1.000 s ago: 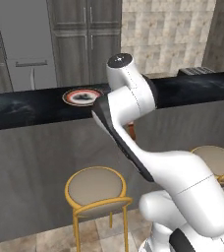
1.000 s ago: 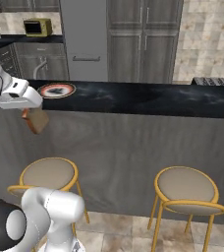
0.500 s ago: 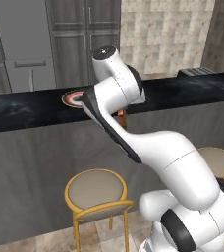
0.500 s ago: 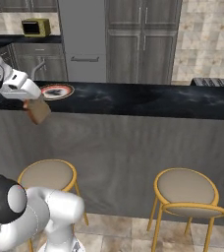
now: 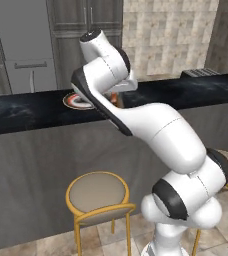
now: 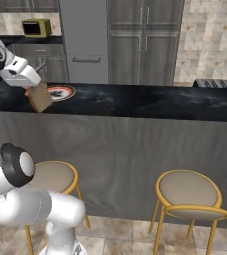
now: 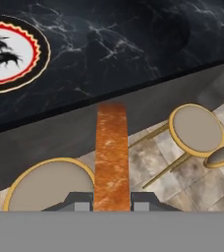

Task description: Start the toaster. Once the lever pops up, take the bread to the plate on the dining counter.

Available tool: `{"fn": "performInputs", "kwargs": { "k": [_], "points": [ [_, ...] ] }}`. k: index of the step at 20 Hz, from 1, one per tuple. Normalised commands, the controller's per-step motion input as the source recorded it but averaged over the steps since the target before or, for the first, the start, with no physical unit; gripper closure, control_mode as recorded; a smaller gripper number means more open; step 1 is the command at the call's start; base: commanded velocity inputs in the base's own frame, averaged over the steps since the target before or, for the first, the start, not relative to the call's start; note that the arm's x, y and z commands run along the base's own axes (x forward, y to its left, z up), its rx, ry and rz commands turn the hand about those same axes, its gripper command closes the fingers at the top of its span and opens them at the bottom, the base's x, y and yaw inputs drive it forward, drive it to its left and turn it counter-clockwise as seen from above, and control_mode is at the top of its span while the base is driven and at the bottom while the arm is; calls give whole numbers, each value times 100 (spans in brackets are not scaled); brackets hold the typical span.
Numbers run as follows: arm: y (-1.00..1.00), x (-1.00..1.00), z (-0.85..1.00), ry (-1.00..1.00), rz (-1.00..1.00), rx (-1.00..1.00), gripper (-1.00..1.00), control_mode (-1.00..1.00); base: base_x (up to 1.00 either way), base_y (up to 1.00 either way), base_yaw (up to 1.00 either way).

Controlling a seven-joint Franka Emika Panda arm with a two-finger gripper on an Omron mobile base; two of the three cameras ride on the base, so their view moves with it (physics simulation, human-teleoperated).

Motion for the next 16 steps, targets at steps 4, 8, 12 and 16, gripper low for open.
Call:
{"fn": "performInputs", "kwargs": {
  "k": [4, 8, 12, 16],
  "points": [
    [11, 31, 3, 1, 0, 0, 100, -100, 0, 0, 0],
    [6, 35, 0, 0, 0, 0, 100, -100, 0, 0, 0],
    [4, 37, 0, 0, 0, 0, 100, -100, 0, 0, 0],
    [23, 40, 0, 1, 0, -2, 100, -100, 0, 0, 0]
  ]
}}
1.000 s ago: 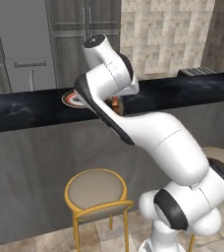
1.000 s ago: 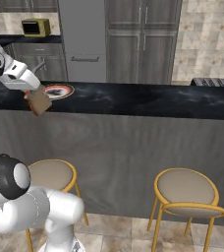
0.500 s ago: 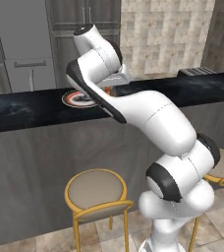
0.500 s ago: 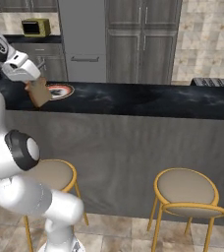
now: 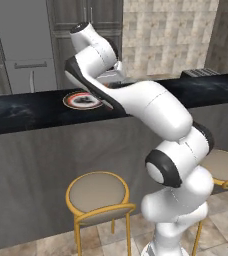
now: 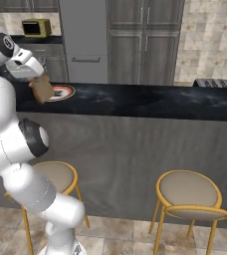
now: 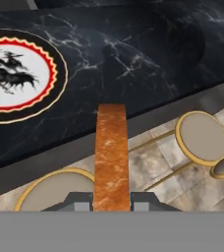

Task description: Start the toaster. Once the lever pops up, take the bread to the plate on the dining counter.

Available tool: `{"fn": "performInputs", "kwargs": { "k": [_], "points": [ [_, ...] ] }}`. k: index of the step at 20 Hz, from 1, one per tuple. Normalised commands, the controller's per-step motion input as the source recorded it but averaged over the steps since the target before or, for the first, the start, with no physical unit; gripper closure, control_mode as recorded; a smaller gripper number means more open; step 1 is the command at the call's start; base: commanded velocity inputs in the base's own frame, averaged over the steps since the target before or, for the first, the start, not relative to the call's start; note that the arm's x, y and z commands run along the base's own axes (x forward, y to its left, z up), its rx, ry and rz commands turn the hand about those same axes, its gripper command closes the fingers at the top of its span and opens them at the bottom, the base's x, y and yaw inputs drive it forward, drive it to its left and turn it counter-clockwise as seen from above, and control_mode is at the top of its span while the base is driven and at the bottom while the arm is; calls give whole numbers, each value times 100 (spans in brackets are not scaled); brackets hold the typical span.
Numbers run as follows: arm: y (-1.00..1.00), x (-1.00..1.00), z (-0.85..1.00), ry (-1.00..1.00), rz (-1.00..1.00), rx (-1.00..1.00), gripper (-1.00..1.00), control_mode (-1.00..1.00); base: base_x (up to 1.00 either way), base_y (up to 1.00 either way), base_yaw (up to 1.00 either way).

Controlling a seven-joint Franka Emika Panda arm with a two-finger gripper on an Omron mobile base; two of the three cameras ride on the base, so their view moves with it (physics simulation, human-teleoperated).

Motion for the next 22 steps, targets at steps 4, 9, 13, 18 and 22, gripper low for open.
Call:
{"fn": "performInputs", "kwargs": {
  "k": [4, 9, 13, 18, 22],
  "points": [
    [35, 38, 0, 0, 0, -3, 100, -100, 0, 0, 0],
    [23, 35, 0, 3, 0, -3, 100, -100, 0, 0, 0],
    [1, 37, 0, 11, -1, -4, 100, -100, 0, 0, 0],
    [0, 36, 0, 8, 0, -2, 100, -100, 0, 0, 0],
    [7, 39, 0, 5, -1, -1, 100, -100, 0, 0, 0]
  ]
}}
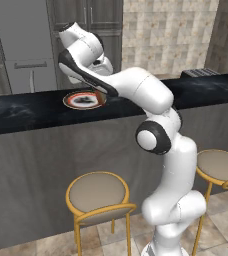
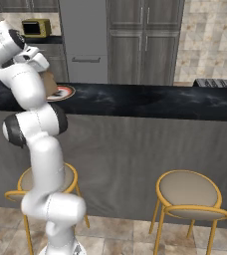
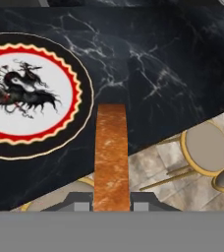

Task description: Start the toaster. Once the lever pops up, take the bread to the plate on the dining counter.

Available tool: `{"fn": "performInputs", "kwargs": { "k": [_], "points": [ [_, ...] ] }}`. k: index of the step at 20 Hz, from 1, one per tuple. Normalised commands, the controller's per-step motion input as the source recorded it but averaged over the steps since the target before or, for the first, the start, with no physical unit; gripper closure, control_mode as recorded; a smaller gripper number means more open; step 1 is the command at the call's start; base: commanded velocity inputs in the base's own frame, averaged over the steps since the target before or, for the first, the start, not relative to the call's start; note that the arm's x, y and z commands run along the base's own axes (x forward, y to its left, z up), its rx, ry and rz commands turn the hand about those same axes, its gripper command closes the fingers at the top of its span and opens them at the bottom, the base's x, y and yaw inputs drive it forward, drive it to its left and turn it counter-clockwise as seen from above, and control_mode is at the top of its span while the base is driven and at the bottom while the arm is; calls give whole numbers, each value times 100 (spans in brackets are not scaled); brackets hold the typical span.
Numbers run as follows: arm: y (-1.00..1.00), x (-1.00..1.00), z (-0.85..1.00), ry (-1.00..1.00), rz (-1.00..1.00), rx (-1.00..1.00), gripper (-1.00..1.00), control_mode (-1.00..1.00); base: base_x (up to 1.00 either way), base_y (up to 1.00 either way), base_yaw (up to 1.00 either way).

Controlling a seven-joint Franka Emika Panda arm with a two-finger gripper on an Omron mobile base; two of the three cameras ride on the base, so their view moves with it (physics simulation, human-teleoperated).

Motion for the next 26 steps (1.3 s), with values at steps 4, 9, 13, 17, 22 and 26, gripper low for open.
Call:
{"fn": "performInputs", "kwargs": {
  "k": [4, 9, 13, 17, 22, 26],
  "points": [
    [12, 26, -6, 4, -2, -2, 100, -100, 0, 0, 0],
    [3, 16, -14, 0, -2, 0, 100, -100, 0, 0, 0],
    [0, 22, -13, 0, -2, 0, 100, -100, 0, 0, 0],
    [0, 28, -8, 0, 0, 0, 100, -100, 0, 0, 0],
    [0, 26, -10, 0, 0, 0, 100, -100, 0, 0, 0],
    [0, 21, -11, 1, 0, 0, 100, -100, 0, 0, 0]
  ]
}}
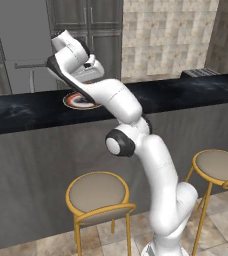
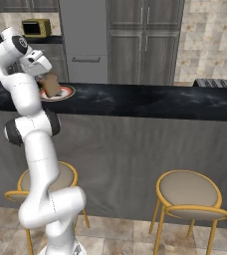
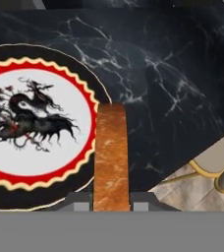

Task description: Start the toaster. Once the lever pops up, take the bread to the plate on the dining counter.

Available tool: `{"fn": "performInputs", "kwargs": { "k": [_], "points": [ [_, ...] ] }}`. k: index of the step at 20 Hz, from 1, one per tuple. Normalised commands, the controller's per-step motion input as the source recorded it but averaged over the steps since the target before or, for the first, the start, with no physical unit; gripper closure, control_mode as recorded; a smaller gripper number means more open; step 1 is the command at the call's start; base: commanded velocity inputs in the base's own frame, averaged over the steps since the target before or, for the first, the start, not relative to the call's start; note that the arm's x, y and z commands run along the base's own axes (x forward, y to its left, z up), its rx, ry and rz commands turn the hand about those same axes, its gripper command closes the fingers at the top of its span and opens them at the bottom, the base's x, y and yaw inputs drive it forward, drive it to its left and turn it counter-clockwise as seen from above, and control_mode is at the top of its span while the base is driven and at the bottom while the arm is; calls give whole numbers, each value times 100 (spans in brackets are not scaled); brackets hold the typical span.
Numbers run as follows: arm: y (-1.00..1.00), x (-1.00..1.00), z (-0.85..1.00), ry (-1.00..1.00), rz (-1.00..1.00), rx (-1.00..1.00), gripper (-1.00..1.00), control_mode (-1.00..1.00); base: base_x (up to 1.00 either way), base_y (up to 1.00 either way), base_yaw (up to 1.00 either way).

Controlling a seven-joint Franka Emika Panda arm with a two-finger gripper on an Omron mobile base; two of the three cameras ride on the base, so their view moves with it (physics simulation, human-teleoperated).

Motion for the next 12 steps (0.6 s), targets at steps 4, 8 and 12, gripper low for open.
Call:
{"fn": "performInputs", "kwargs": {
  "k": [4, 8, 12],
  "points": [
    [0, 17, -8, 2, 0, 0, 100, -100, 0, 0, 0],
    [0, 10, -10, 3, 0, 0, 100, -100, 0, 0, 0],
    [0, 2, -7, 1, 0, 0, -100, -100, 0, 0, 0]
  ]
}}
